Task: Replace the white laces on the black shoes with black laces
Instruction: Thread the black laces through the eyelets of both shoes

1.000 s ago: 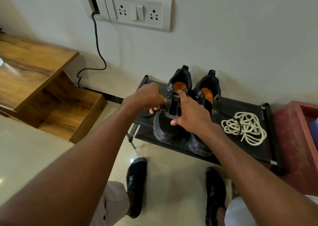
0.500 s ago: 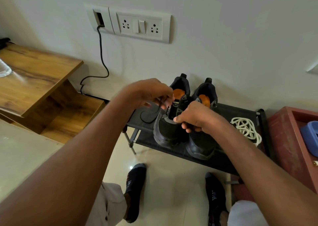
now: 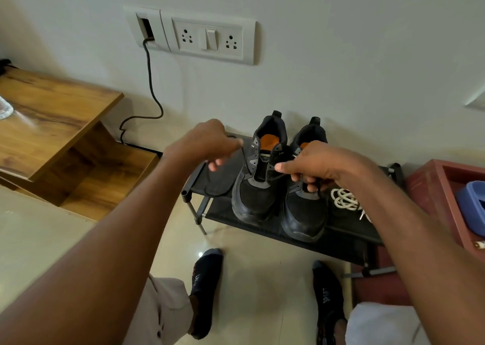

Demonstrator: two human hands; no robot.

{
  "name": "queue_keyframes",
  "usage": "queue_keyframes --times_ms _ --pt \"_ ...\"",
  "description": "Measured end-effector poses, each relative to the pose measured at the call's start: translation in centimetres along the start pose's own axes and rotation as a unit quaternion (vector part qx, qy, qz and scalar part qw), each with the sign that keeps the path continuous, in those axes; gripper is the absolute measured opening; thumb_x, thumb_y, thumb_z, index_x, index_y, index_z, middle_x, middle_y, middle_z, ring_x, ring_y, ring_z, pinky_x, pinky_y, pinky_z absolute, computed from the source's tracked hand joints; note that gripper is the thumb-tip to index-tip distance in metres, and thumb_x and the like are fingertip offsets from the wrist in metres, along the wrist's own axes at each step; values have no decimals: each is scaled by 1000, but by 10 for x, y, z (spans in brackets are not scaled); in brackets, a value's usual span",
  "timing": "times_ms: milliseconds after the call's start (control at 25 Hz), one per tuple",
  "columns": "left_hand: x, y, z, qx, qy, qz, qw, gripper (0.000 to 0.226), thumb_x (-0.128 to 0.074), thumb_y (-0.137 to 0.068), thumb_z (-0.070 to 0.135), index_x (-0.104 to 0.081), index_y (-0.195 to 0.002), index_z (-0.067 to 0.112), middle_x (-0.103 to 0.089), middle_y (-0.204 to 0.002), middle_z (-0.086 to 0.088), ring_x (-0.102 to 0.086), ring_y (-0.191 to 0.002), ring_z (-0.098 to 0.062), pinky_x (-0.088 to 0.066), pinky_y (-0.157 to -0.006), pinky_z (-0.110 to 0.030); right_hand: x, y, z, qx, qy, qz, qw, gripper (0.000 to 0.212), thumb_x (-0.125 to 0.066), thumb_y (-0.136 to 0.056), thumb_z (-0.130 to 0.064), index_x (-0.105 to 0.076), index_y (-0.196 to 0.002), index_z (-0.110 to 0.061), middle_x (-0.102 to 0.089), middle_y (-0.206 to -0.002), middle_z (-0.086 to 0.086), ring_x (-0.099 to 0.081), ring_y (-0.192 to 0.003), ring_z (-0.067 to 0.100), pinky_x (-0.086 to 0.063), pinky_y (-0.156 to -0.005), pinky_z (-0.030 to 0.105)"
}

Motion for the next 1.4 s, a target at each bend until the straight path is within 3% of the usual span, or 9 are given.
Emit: queue_keyframes --times_ms 120,200,320,480,600,720,920,1200,1400 --pt "-15 -18 -17 36 -137 0 990 42 -65 -97 51 -60 -91 10 -73 -93 -11 -67 -77 -19 -54 -77 -36 10 -4 6 7 155 118 981 45 -76 -90 -49 -54 -67 -18 -59 -65 2 -57 -60 22 -44 -62 32" --pt "-25 -26 -17 26 -140 -5 990 52 -67 -93 54 -57 -121 12 -65 -124 -12 -60 -104 -26 -50 -89 -42 9 -8 13 6 229 182 956 45 -79 -87 -40 -44 -66 -21 -54 -73 3 -53 -64 24 -39 -60 31" --pt "-38 -31 -3 -23 -137 45 989 84 -75 -89 48 -34 -153 14 -47 -151 -14 -48 -136 -35 -45 -110 -52 -3 -10 3 112 207 206 950 18 -79 -89 -29 -63 -89 -21 -59 -97 2 -61 -88 27 -52 -75 38" --pt "-55 -32 18 -93 -215 99 967 68 -78 -84 33 -47 -143 18 -50 -142 -8 -47 -136 -32 -34 -114 -54 -41 -19 -5 153 198 71 965 34 -75 -93 -22 -62 -124 -20 -65 -109 0 -65 -98 22 -58 -89 41" --pt "-71 -33 21 -90 -280 38 955 49 -78 -87 39 -54 -124 17 -65 -113 -1 -61 -116 -27 -21 -117 -59 -56 -28 1 145 217 99 960 30 -71 -94 -19 -57 -120 -21 -63 -108 3 -63 -96 27 -58 -87 47" --pt "-73 -36 13 -67 -268 8 961 42 -77 -88 51 -49 -95 21 -57 -86 5 -59 -94 -24 -29 -110 -56 -56 -32 2 143 205 134 959 14 -69 -94 -19 -65 -107 -20 -67 -100 3 -65 -88 27 -60 -82 47" --pt "-75 -41 -1 -67 -160 -35 984 37 -78 -89 45 -50 -79 25 -61 -85 -1 -60 -85 -25 -47 -79 -41 -60 -30 0 155 221 158 950 12 -70 -97 -29 -68 -104 -19 -67 -94 4 -66 -87 28 -59 -87 50" --pt "-56 -37 -10 1 83 -45 996 16 -66 -100 11 -59 -86 9 -77 -90 -12 -75 -99 -29 -58 -93 -42 -57 -31 5 137 194 167 957 6 -66 -100 -26 -72 -101 -24 -69 -94 2 -67 -88 26 -60 -83 46" --pt "-43 -39 -15 63 184 9 981 19 -60 -105 14 -59 -90 4 -78 -93 -19 -76 -100 -36 -49 -73 -33 -58 -35 11 123 213 117 962 9 -68 -99 -29 -73 -98 -21 -72 -90 2 -68 -81 23 -61 -83 46"
Point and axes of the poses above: each hand's wrist, its own y-axis away from the middle knuckle, its own x-axis out of the back of the hand, z = x × y, the point moved 2 cm from there along -y, towards the middle knuckle
